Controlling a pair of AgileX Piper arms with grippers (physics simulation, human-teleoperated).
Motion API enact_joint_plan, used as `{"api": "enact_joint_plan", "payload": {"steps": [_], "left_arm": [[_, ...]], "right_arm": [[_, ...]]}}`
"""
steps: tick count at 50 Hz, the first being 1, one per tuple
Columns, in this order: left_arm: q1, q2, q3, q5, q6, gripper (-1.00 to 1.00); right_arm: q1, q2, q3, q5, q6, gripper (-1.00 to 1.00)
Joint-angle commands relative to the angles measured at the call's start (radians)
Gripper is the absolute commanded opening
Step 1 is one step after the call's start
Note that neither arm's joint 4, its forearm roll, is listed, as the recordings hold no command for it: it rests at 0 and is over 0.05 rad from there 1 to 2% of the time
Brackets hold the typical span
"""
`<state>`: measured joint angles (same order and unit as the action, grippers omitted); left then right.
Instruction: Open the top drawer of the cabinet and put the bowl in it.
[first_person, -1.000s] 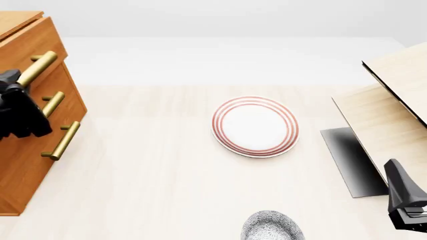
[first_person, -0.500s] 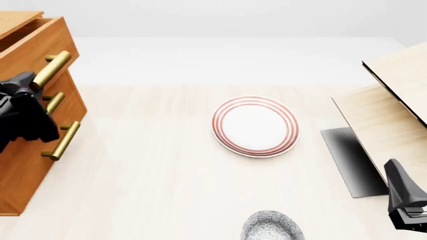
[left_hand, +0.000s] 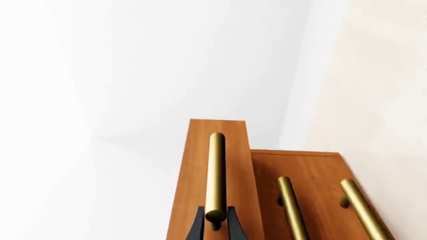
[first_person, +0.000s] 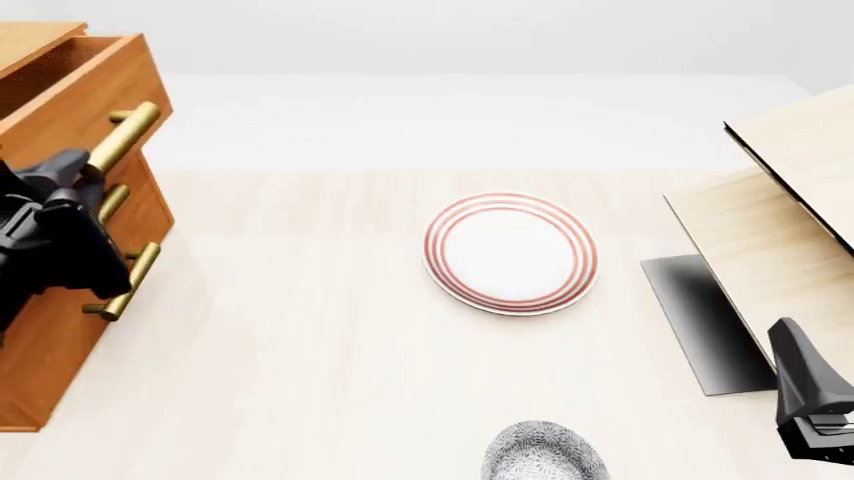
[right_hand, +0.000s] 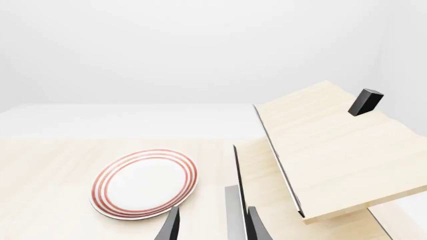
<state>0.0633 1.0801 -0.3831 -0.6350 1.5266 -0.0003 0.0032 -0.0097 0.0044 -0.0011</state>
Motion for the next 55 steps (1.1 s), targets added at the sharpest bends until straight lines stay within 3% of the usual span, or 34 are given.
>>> {"api": "enact_joint_plan", "payload": {"steps": [1,20,30,51,52,55], "left_arm": [[-0.062,0.011,0.015,-0.071,0.02,-1.0],[-0.136,0.034,-0.028,-0.071,0.01,-1.0],[-0.174,0.046,-0.001,-0.112,0.03,-1.0],[-0.203,-0.022,0.002,-0.052,0.001,-1.0],[-0.208,-0.045,0.007,-0.042,0.002,1.0],[-0.22,-0.073,0.015,-0.031,0.005,1.0]], "right_arm": [[0.0,0.0,0.002,-0.001,0.0,1.0],[0.0,0.0,0.002,-0.001,0.0,1.0],[0.0,0.0,0.002,-0.001,0.0,1.0],[0.0,0.0,0.002,-0.001,0.0,1.0],[0.0,0.0,0.002,-0.001,0.0,1.0],[0.0,0.0,0.002,-0.001,0.0,1.0]]}}
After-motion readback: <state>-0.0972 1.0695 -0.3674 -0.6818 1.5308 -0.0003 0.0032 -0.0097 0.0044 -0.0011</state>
